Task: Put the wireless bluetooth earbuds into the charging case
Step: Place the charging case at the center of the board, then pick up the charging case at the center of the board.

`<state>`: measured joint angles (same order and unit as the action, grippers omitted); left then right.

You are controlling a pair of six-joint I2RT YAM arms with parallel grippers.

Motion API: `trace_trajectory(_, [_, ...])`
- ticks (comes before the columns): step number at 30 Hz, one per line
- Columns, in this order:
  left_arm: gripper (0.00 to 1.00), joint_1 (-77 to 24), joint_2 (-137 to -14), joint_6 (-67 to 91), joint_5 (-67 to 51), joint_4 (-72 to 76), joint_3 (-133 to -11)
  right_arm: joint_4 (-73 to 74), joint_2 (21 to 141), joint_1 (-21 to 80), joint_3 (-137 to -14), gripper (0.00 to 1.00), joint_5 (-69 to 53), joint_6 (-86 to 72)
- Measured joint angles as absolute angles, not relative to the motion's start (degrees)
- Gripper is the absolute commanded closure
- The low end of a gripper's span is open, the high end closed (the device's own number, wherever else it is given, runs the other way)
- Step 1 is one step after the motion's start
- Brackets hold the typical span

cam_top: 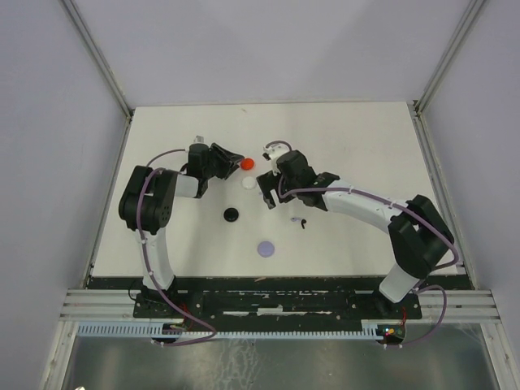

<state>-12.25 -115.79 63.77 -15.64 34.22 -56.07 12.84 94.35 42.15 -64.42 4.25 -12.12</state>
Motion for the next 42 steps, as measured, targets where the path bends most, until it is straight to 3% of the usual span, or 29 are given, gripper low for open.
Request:
trace_trajectory(12, [0.41,-8.51,-111.50,62.74,-16.12,29.58,-51.66,15.73,106.30,44.56,-77.12,0.05,3.42,-12.03])
trace_trajectory(27, [0.36,-6.13,-72.62,61.84,-8.56,24.93,-32.62,22.48,124.16,44.07,-97.71,0.06,2.76,-13.32])
trace_trajectory(42, [0.36,-6.13,-67.75,60.12,-6.33,19.27,-30.15,26.94,130.21,43.75,-103.83,0.06,2.48,-17.23])
